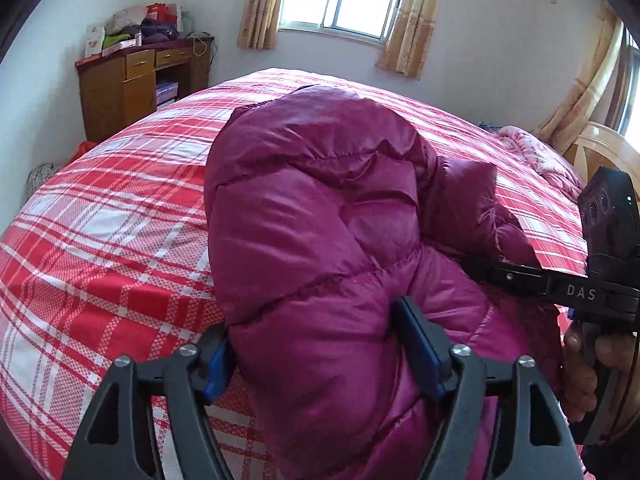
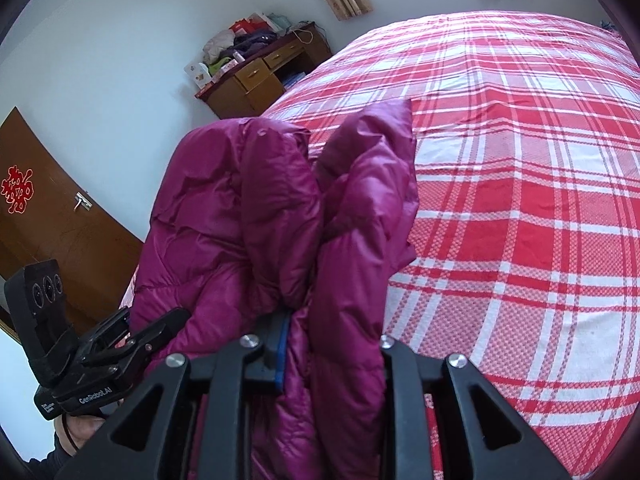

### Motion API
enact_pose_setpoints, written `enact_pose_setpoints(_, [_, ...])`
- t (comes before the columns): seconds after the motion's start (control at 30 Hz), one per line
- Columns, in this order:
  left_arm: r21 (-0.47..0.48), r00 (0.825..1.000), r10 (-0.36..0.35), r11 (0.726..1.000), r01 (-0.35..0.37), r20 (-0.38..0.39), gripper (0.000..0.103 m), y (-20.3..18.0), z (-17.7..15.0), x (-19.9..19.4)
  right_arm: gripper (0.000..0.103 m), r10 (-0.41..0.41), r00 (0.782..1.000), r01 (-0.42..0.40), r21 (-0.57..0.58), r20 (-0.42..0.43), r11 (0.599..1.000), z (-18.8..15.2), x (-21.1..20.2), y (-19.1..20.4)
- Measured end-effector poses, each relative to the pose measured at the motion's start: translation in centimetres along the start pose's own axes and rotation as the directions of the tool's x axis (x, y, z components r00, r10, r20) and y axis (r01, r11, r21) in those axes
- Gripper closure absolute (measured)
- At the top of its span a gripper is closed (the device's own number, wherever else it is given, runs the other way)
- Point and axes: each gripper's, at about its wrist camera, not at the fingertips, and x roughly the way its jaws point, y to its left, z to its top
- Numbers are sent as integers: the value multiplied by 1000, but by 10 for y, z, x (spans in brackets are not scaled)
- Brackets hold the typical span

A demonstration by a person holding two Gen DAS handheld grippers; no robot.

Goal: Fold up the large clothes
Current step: 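Lower the jacket bundle onto the bed and open both grippers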

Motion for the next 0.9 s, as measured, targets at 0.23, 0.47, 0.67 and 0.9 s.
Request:
enact_pose_setpoints(0.23, [-9, 1000, 5, 1000, -5, 7, 21, 3, -3, -1, 65, -24, 1000, 24, 6, -5, 1000, -4, 4, -4])
enact_pose_setpoints(0.47, [33, 998, 42, 998, -44, 41, 22, -6, 1, -28, 41, -91, 993, 93, -18, 72, 996, -9, -18, 8])
enact_pose_setpoints(0.67, [80, 988, 30, 996, -43, 154, 21, -18, 6, -76, 33, -139, 974, 155, -78, 180, 985, -23, -63, 43])
enact_pose_setpoints(0.9, [107, 971, 11, 993, -38, 238, 21, -27, 11, -119, 26, -174, 943, 222, -147, 283, 964, -40, -107, 85])
